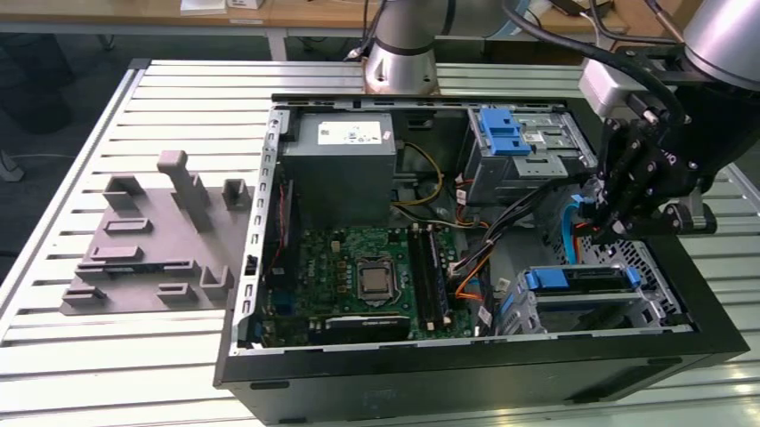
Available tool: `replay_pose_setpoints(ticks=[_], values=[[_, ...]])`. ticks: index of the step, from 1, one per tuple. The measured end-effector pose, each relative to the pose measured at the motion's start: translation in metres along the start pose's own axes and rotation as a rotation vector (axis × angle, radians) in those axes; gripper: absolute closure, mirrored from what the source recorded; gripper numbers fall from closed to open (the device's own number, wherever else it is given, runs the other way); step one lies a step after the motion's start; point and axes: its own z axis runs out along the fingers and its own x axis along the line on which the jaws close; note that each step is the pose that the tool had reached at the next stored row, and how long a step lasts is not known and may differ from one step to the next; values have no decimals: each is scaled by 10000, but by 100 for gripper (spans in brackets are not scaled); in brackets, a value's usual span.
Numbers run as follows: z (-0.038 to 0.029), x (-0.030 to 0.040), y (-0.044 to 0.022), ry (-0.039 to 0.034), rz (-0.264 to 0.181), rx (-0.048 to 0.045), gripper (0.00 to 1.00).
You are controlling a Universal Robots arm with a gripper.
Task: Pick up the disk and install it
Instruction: 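Insert the first disk wire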
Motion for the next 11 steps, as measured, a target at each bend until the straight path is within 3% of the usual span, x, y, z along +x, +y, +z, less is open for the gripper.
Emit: replay_pose_setpoints(ticks=[4,9,11], values=[[15,0,0,0,-1,81,76],[27,0,0,2,0,118,76],[28,0,0,2,0,119,84]])
